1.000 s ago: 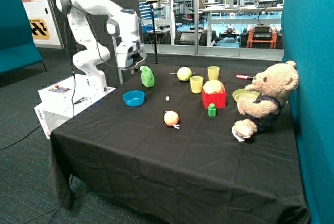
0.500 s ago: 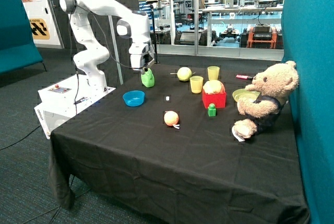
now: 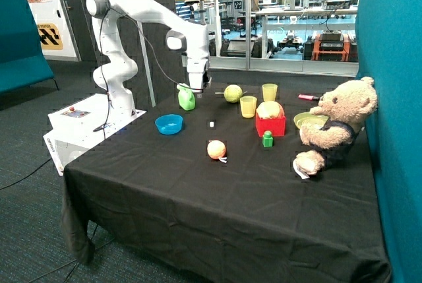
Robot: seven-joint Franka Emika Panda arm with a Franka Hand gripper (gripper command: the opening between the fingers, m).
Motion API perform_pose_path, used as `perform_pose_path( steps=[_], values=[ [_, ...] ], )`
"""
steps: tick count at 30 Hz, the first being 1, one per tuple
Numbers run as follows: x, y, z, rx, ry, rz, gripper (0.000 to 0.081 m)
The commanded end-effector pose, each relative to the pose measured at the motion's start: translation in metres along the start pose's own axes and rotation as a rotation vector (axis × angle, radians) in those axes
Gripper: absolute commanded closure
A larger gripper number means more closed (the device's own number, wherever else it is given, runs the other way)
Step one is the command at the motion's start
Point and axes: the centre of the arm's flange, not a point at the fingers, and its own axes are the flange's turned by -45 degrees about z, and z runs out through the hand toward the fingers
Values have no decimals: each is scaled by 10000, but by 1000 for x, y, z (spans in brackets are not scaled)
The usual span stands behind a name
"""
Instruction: Roll the dices in the bowl
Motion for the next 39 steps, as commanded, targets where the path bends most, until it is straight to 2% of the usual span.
perform_pose_path(
  steps=[1, 6, 10, 14, 17, 28, 39],
  values=[
    [39, -11, 26, -30, -18, -704, 237],
    [45, -6, 39, -31, -17, -434, 344],
    [47, -1, 48, -31, -17, -258, 384],
    [47, 4, 58, -31, -17, -75, 503],
    [47, 5, 65, -31, -16, 30, 558],
    [42, -1, 92, -31, -16, 150, 625],
    [37, 5, 106, -31, -16, 485, 706]
  ],
)
